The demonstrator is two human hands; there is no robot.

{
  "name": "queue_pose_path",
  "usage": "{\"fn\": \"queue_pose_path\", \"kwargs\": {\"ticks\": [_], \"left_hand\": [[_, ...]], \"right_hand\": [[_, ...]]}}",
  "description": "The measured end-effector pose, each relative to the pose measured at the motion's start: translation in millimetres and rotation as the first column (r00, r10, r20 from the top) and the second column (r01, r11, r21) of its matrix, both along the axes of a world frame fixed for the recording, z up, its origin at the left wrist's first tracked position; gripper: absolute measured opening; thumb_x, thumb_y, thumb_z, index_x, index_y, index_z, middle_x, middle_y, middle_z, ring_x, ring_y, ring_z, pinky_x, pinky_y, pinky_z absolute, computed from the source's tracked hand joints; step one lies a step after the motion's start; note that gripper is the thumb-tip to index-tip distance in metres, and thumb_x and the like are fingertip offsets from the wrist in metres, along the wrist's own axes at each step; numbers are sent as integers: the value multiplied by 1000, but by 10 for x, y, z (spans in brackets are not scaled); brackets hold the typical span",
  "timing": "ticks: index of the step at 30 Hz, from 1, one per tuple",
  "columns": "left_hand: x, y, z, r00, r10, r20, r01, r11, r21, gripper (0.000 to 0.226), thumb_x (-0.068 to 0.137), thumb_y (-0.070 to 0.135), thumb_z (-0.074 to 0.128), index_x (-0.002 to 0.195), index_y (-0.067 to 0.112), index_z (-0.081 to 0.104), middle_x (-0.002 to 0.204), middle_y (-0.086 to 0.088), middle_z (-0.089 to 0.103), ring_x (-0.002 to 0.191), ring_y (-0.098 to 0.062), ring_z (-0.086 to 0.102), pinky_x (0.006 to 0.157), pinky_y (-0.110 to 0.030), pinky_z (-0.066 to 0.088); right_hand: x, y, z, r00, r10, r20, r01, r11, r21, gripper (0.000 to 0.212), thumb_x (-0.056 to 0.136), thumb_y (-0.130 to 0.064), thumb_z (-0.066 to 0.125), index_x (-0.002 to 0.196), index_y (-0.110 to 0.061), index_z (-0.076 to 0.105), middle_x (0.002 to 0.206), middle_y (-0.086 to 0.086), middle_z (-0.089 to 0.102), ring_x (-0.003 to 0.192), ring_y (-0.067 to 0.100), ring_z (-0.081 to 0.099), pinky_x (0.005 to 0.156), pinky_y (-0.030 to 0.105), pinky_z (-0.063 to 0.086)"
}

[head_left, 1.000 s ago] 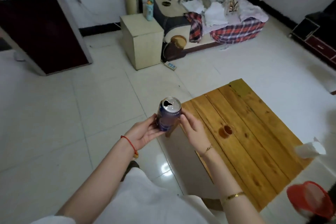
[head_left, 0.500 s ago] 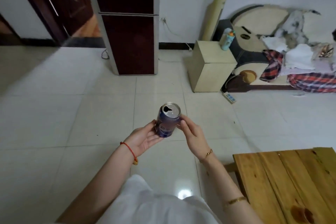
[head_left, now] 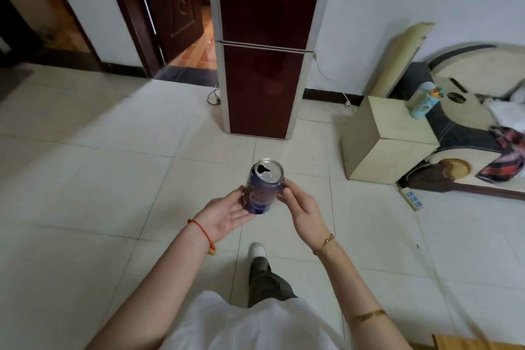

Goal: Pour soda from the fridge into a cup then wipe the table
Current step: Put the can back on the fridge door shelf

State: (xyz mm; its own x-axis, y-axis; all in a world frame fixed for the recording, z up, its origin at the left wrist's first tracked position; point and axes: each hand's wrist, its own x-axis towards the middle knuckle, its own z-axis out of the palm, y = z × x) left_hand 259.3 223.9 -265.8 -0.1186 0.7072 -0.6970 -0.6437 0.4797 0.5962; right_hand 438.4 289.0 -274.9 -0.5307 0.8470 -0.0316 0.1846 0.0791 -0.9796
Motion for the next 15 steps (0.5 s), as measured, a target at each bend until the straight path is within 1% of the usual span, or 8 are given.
{"fn": "queue_pose_path", "kwargs": {"ticks": [3, 6, 12, 13, 15], "left_hand": [[-314, 251, -36, 1000, 29, -9, -29, 1000, 7, 34, 96, 29, 60, 112, 0, 62, 102, -15, 74, 97, -25, 71, 76, -32, 61], [-622, 556, -23, 999, 45, -19, -44, 999, 23, 35, 96, 30, 59, 114, 1, 61, 106, -15, 73, 98, -25, 71, 75, -31, 62], [-1285, 1377, 115, 994, 110, -11, -109, 992, 68, 31, 97, 27, 58, 110, 0, 61, 109, -17, 71, 98, -26, 70, 72, -31, 62], [-1396, 1532, 149, 993, 117, -18, -116, 991, 68, 31, 97, 28, 58, 110, -1, 62, 110, -18, 71, 99, -26, 70, 73, -31, 62], [-1610, 1829, 214, 991, 125, -38, -122, 990, 70, 31, 97, 29, 59, 109, 0, 62, 108, -17, 72, 99, -26, 70, 72, -30, 62]], "right_hand": [[-327, 318, -23, 999, 34, 2, -34, 999, 16, 43, 100, -32, 42, 138, -15, 53, 130, -5, 64, 124, 11, 58, 110, 46, 42], [-660, 689, -30, 998, 61, 0, -61, 998, 23, 45, 100, -32, 42, 139, -12, 52, 131, -3, 64, 123, 11, 58, 110, 46, 42], [-1361, 1603, 123, 991, 134, 1, -133, 989, 71, 38, 104, -21, 41, 139, -12, 52, 130, -6, 64, 123, 11, 58, 109, 44, 43], [-1481, 1769, 158, 990, 141, -1, -140, 988, 69, 39, 103, -23, 41, 139, -11, 52, 131, -5, 63, 124, 11, 57, 110, 45, 43], [-1724, 2097, 198, 990, 138, 1, -138, 988, 74, 46, 100, -34, 43, 140, -10, 51, 134, -2, 62, 126, 11, 55, 111, 46, 41]]}}
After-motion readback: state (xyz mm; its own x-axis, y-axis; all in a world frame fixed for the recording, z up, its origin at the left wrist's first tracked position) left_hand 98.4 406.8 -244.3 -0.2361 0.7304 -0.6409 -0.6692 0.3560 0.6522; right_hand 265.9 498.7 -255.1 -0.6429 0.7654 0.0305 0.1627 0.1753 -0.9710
